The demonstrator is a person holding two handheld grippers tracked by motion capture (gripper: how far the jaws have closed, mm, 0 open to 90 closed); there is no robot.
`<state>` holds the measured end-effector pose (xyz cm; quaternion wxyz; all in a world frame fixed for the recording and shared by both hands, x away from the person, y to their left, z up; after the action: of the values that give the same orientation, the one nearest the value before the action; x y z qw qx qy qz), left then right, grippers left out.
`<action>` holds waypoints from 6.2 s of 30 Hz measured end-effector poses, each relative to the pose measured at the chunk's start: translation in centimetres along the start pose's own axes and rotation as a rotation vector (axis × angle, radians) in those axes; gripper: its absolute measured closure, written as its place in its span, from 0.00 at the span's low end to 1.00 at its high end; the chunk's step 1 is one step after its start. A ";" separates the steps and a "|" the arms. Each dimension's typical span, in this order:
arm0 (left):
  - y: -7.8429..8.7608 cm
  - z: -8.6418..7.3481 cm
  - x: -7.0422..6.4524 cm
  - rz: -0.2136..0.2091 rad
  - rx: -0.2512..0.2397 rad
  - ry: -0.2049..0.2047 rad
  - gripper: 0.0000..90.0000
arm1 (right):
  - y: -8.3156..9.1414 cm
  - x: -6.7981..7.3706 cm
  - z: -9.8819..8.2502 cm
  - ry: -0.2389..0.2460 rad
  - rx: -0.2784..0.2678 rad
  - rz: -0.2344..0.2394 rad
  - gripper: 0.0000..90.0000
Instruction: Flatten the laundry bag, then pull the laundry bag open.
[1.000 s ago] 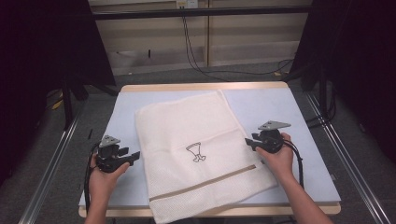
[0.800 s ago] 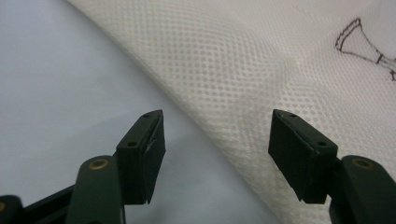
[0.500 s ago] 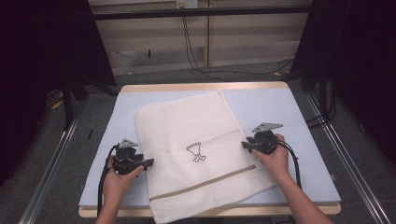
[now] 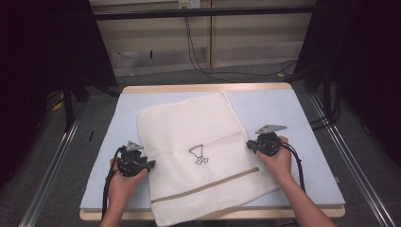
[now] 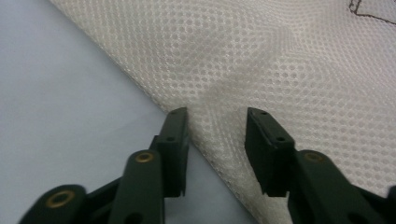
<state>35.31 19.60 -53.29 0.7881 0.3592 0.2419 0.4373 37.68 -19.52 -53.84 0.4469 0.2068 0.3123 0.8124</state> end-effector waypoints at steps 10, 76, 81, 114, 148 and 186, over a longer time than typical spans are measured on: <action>-0.2 0.3 -0.1 -0.047 0.009 0.055 0.95 | 0.5 -0.1 0.1 -0.033 -0.027 0.008 0.97; -1.7 2.5 -0.3 -0.111 0.012 0.070 0.61 | 4.2 -0.3 -3.8 -0.120 -0.005 0.057 0.84; -1.9 2.4 -1.1 -0.090 0.022 0.016 0.76 | 4.2 0.0 -3.7 -0.136 -0.003 0.082 0.93; -1.8 3.4 1.2 -0.087 0.009 0.071 0.95 | 3.4 0.3 -2.2 -0.124 -0.062 0.060 0.95; 0.8 6.7 -4.7 -0.176 -0.084 -0.055 0.25 | 7.0 1.7 -1.9 0.037 -0.125 0.081 0.76; -2.2 7.3 -21.5 -0.622 0.074 -0.039 0.50 | 8.1 2.8 -5.5 0.087 -0.072 0.088 1.00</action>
<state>30.76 -2.38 -49.01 0.8749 0.3049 0.3409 0.1591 28.02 -22.19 -51.98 0.4037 0.1686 0.2928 0.8502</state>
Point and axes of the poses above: each handheld gripper's, and its own axes: y roughly backward along the jaws, z roughly out of its top, x roughly to its left, the point moved 8 cm from there along -y, roughly forward along the jaws, and after that the axes turned 1 degree about z, right-handed, at the moved point
